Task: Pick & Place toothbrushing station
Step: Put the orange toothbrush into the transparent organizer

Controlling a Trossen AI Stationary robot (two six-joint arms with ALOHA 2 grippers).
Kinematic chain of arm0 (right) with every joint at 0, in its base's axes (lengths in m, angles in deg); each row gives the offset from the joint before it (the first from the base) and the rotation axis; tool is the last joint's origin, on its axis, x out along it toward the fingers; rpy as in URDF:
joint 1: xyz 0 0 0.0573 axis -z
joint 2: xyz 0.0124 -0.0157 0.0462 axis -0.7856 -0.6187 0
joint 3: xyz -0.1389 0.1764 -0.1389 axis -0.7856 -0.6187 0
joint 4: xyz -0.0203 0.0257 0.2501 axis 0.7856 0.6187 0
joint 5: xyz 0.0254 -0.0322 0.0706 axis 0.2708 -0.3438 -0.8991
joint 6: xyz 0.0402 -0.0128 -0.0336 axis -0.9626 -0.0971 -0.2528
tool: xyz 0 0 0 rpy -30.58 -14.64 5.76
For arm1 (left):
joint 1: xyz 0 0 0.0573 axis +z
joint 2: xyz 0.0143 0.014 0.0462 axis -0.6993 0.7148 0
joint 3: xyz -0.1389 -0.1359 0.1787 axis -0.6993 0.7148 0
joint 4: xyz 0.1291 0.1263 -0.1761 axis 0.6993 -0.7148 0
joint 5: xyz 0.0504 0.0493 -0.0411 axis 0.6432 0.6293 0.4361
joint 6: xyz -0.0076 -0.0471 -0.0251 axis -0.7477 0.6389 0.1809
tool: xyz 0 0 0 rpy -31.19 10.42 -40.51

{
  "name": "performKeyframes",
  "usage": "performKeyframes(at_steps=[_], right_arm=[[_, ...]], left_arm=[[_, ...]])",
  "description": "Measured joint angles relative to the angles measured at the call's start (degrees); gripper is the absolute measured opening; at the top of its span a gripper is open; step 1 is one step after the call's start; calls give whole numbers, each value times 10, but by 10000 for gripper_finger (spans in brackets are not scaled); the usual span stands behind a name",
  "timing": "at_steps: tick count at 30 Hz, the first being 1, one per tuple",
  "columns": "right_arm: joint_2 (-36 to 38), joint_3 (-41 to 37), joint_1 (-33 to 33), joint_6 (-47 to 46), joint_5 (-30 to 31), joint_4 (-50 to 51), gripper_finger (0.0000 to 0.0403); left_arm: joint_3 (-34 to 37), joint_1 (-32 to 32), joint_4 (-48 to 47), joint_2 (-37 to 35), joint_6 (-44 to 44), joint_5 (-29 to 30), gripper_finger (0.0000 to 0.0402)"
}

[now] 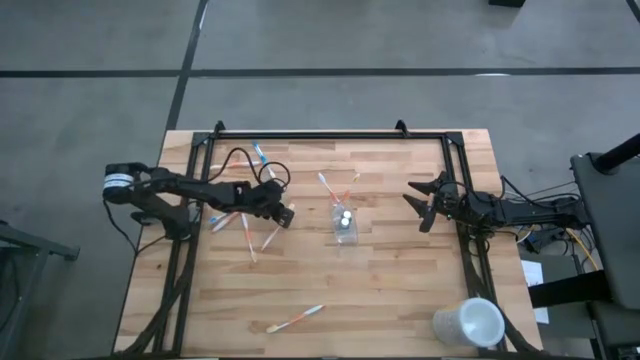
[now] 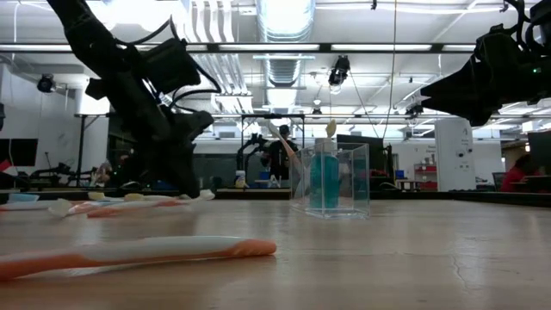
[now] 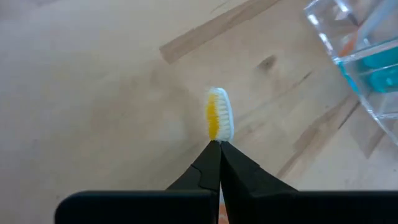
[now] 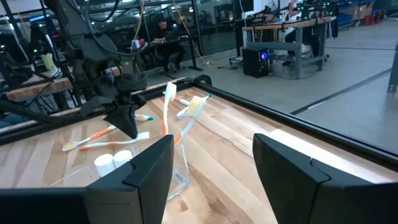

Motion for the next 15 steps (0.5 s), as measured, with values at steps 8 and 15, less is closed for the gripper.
performKeyframes(at_steps=[8,15], right_arm=[[0,0,0,0,0,0,215],[0,0,0,0,0,0,215]], left_arm=[[5,0,1,0,17,-15,24],[2,0,13,-3,20,-31,40]])
